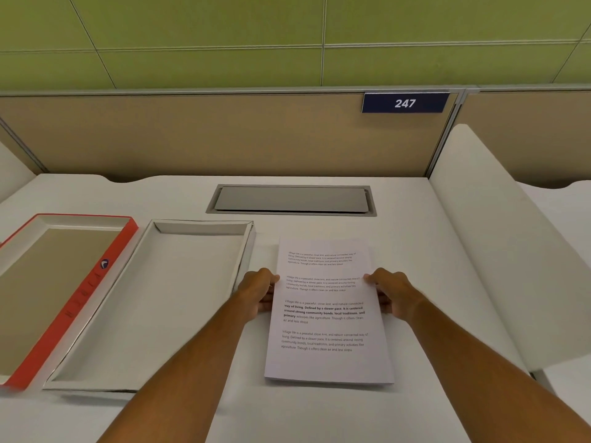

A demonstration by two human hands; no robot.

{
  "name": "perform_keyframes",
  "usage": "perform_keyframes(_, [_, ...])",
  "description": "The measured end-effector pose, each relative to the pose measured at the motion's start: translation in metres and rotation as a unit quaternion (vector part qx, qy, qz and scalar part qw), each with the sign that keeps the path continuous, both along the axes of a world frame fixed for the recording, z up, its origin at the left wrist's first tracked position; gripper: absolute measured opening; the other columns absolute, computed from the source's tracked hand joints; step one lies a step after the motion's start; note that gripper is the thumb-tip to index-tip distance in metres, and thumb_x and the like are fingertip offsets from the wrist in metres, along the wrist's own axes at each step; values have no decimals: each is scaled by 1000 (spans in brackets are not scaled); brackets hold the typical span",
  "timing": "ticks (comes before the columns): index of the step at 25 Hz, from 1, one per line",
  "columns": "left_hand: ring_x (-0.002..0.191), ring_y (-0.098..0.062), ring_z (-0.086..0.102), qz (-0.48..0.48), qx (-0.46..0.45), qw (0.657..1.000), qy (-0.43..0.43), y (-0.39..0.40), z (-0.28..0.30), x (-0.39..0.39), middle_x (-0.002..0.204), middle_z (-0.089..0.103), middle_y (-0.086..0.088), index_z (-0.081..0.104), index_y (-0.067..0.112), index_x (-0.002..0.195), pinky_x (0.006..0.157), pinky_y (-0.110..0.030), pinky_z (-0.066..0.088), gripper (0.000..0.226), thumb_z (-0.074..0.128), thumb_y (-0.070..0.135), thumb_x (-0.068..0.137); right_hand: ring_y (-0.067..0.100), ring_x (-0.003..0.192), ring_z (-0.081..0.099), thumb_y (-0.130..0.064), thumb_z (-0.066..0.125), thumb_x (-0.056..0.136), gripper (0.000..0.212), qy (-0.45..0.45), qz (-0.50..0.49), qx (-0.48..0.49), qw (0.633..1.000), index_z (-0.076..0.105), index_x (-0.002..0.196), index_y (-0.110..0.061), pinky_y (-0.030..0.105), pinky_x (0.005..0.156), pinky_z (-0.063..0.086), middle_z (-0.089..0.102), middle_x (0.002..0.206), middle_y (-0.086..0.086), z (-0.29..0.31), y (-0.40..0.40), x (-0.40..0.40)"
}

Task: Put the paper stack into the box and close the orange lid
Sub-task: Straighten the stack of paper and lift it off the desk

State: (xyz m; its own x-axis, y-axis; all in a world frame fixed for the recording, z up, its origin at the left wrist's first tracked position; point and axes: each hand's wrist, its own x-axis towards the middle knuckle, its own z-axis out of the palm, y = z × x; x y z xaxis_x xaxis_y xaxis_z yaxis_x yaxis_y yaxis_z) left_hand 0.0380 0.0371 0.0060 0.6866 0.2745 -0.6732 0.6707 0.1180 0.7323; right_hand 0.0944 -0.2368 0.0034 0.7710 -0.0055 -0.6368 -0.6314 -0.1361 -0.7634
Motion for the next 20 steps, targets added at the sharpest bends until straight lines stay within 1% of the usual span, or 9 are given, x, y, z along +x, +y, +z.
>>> perform_keyframes(3, [81,-30,73,-12,22,1000,4,3,-2,1,87,76,-17,64,-2,98,70,-39,60,14,60,2,85,32,75,69,-7,60,83,15,18,4,16,1000,65,95,1,37,67,56,73,88,19,0,-8,2])
perform_keyframes(8, [85,-32,72,5,25,1000,-3,-1,-2,2,96,74,-20,65,-6,100,76,-44,60,18,68,-1,83,30,72,69,0,62,88,10,4,0,-15,1000,63,98,4,35,55,57,71,86,18,0,-5,4])
perform_keyframes(10, [84,-32,72,7,16,1000,-21,-3,4,0,96,74,-21,66,-6,97,71,-41,60,15,68,-2,83,30,72,69,1,63,88,10,-18,-8,-39,999,62,98,3,33,54,56,70,89,19,3,1,5])
perform_keyframes(12, [82,-28,72,5,10,999,-53,-3,14,-1,97,74,-20,67,-5,92,64,-34,59,9,68,-3,83,28,72,68,1,63,88,2,-49,-9,-51,997,63,90,2,32,54,55,71,93,20,14,2,5])
perform_keyframes(14, [81,-22,72,-3,12,995,-94,-1,27,-2,99,74,-16,67,-2,91,59,-27,56,6,66,-2,85,24,74,70,-1,60,90,8,-103,16,-40,994,65,84,-2,29,52,55,73,97,15,30,0,6])
perform_keyframes(16, [82,-19,72,-11,20,989,-148,2,41,-4,100,74,-14,67,1,91,59,-23,56,7,66,-1,85,23,80,73,-3,57,92,13,-167,43,-23,985,69,92,-6,28,57,58,75,99,11,49,-4,3])
perform_keyframes(17, [84,-20,72,-13,27,984,-178,4,48,-6,101,74,-14,67,2,93,61,-23,57,8,66,-1,85,24,85,73,-3,56,92,14,-198,50,-18,979,68,99,-6,31,63,60,75,100,11,59,-6,1])
perform_keyframes(19, [92,-26,72,-17,49,971,-232,7,61,-9,102,73,-16,67,1,98,70,-28,60,14,67,-1,84,29,91,73,-6,57,93,17,-252,62,-14,966,64,109,-5,40,76,62,74,101,15,74,-10,-1])
perform_keyframes(20, [95,-28,71,-18,60,964,-258,9,67,-12,101,73,-16,67,2,99,76,-31,60,15,68,0,84,31,93,73,-6,58,94,17,-277,68,-8,958,63,110,-5,42,78,62,73,101,17,81,-12,-3])
